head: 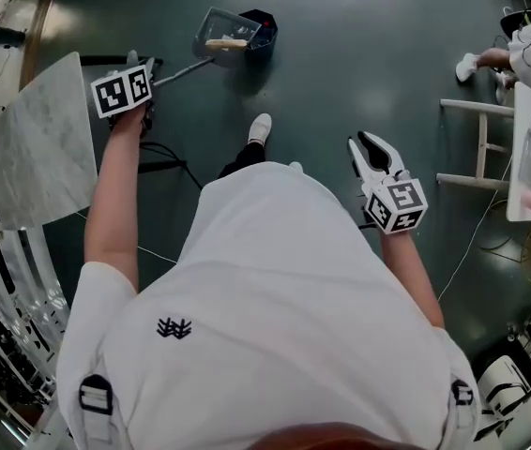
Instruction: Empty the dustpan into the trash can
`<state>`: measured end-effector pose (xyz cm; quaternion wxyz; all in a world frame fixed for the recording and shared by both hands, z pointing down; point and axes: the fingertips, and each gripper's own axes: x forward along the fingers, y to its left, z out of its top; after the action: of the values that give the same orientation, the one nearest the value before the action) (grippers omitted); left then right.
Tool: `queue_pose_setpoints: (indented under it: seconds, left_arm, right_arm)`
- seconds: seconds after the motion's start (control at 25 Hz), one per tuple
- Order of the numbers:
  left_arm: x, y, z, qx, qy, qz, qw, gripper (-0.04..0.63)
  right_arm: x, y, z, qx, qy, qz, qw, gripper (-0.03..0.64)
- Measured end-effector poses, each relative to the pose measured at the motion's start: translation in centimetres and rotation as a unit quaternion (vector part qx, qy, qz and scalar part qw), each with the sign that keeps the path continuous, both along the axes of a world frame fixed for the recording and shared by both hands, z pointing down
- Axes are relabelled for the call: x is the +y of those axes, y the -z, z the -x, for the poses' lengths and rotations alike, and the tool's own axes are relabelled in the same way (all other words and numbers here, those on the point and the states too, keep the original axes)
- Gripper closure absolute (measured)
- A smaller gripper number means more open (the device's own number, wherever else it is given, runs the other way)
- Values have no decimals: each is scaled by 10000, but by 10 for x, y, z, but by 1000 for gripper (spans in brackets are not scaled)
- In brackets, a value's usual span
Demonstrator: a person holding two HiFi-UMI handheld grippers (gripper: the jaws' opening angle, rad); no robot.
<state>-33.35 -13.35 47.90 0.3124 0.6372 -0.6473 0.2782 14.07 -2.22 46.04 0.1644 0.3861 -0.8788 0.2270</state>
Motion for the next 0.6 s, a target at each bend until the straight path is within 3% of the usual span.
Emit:
queue_pose_setpoints:
  seconds: [0.16,0.36,0.6]
  left_arm:
    - [-51,-14,7,-120,-294,104,9994,535]
    - [-99,-25,8,-594,-907,181,9939,535]
    - [-137,-43,-8,-1157,-1739,206,9777,535]
  right_arm:
    - [-29,3,2,90,-330,79,9994,538]
    - [-58,10,18,151,-551,68,9983,538]
    - [-80,9,26,255,-738,123,9969,538]
